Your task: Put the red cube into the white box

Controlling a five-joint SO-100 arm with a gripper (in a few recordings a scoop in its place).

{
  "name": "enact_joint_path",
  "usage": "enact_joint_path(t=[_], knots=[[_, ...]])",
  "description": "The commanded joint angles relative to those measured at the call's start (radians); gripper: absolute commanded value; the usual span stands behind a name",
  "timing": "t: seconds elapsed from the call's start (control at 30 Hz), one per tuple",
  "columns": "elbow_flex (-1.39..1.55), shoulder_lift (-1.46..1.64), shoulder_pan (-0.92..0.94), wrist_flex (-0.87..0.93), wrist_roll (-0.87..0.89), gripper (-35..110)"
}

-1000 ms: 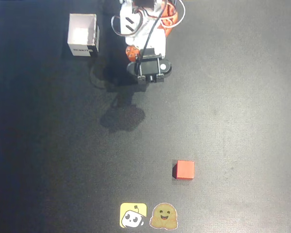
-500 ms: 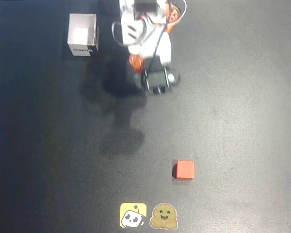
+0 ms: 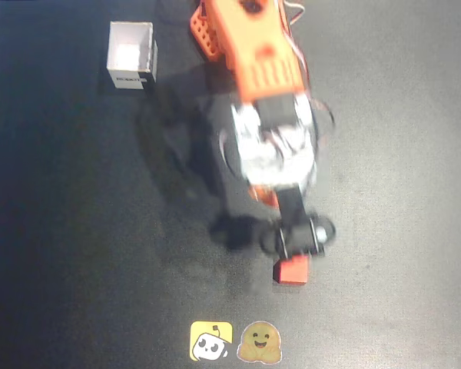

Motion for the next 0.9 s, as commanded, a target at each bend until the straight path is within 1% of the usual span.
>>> enact_joint_path(t=[0.0, 0.03, 0.1, 0.27, 0.53, 0.87], knots=[[-0.137, -0.080, -0.021, 0.008, 0.028, 12], [-0.163, -0.106, -0.026, 0.008, 0.035, 14], [-0.216, -0.152, -0.038, 0.009, 0.049, 25], [-0.308, -0.236, -0.072, 0.011, 0.133, 25], [-0.451, -0.387, -0.080, 0.003, 0.169, 25], [-0.520, -0.482, -0.072, -0.043, 0.229, 25]])
